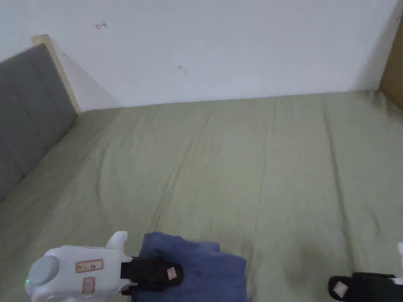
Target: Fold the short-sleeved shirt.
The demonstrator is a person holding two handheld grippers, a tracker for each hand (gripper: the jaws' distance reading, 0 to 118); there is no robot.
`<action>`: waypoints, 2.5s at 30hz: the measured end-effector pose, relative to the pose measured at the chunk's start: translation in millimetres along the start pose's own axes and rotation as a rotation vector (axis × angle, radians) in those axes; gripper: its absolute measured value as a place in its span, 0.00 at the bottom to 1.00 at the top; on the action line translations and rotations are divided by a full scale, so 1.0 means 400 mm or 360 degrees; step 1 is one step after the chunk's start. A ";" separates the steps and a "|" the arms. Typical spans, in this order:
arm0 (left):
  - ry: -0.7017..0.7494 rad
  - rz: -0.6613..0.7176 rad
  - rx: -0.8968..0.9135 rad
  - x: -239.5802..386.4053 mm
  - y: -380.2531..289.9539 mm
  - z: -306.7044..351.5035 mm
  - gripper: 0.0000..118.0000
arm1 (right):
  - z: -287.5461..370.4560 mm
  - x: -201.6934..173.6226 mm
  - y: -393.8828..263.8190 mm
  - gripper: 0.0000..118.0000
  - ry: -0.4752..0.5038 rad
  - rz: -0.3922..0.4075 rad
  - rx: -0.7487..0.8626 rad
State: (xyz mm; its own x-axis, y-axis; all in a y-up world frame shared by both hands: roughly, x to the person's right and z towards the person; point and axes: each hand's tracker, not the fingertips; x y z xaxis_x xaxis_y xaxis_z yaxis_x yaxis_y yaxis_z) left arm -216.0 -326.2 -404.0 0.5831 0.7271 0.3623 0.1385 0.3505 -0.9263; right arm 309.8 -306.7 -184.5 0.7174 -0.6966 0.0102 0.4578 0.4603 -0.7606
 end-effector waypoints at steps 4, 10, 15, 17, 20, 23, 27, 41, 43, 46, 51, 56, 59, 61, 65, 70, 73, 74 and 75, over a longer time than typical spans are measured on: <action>0.0475 -0.0122 -0.0095 -0.080 0.088 0.211 0.17 | 0.043 -0.060 -0.009 0.00 -0.0018 0.0051 0.0030; 0.1130 -0.0187 -0.0179 -0.194 0.162 0.380 0.17 | 0.031 -0.110 -0.008 0.00 -0.0097 0.0089 -0.0004; 0.1704 -0.0248 -0.0206 -0.250 0.165 0.436 0.92 | 0.011 -0.142 -0.009 0.00 -0.0091 0.0094 -0.0011; 0.1753 -0.0222 -0.0145 -0.268 0.157 0.484 0.99 | 0.005 -0.156 -0.006 0.00 -0.0085 0.0112 -0.0015; 0.1750 -0.0124 -0.0046 -0.268 0.145 0.551 0.98 | -0.003 -0.168 0.002 0.00 -0.0070 0.0132 -0.0023; 0.1756 -0.0118 -0.0060 -0.257 0.125 0.572 0.98 | -0.005 -0.169 0.007 0.00 -0.0074 0.0148 -0.0020; 0.1681 -0.0083 -0.0068 -0.226 0.096 0.538 0.97 | 0.003 -0.164 0.007 0.00 -0.0054 0.0124 -0.0002; 0.0897 -0.0363 0.0603 0.266 -0.131 0.058 0.01 | 0.056 -0.169 -0.005 0.00 -0.0263 0.0192 0.0097; 0.0833 -0.0543 0.0822 0.382 -0.158 0.019 0.01 | 0.088 -0.188 -0.009 0.00 -0.0309 0.0223 0.0220; 0.0742 -0.0697 0.1015 0.537 -0.183 -0.036 0.01 | 0.151 -0.219 -0.010 0.00 -0.0443 0.0310 0.0407; 0.0673 -0.0859 0.1198 0.693 -0.189 -0.082 0.01 | 0.265 -0.260 0.008 0.00 -0.0579 0.0372 0.0700; 0.0777 -0.1006 0.1379 0.788 -0.196 -0.084 0.01 | 0.345 -0.333 0.025 0.00 -0.0699 0.0545 0.0976; 0.0824 -0.1006 0.1513 0.822 -0.208 -0.070 0.01 | 0.359 -0.375 0.019 0.00 -0.0746 0.0709 0.1148; 0.0858 -0.1026 0.1586 0.837 -0.211 -0.067 0.01 | 0.358 -0.399 0.010 0.00 -0.0778 0.0843 0.1279; 0.0902 -0.1051 0.1683 0.854 -0.234 -0.058 0.01 | 0.333 -0.433 -0.015 0.00 -0.0872 0.1006 0.1497; 0.0980 -0.1065 0.1840 0.857 -0.274 -0.040 0.01 | 0.291 -0.437 -0.027 0.01 -0.1028 0.0971 0.1570; 0.1003 -0.1066 0.1862 0.853 -0.284 -0.028 0.18 | 0.286 -0.432 -0.033 0.25 -0.1006 0.0942 0.1553; 0.1012 -0.1067 0.1865 0.850 -0.285 -0.024 0.33 | 0.288 -0.431 -0.036 0.31 -0.0995 0.0923 0.1561; 0.1015 -0.1065 0.1862 0.846 -0.285 -0.020 0.54 | 0.286 -0.432 -0.039 0.42 -0.0998 0.0909 0.1565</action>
State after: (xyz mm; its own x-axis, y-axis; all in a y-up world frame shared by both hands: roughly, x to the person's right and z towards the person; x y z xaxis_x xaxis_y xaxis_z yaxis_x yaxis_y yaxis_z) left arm -27.8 -124.8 -176.7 0.9585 -0.0216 0.2843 -0.0094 0.9942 0.1072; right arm 238.8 -130.4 -100.1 0.9372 -0.0175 0.3482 0.0071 0.9995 0.0311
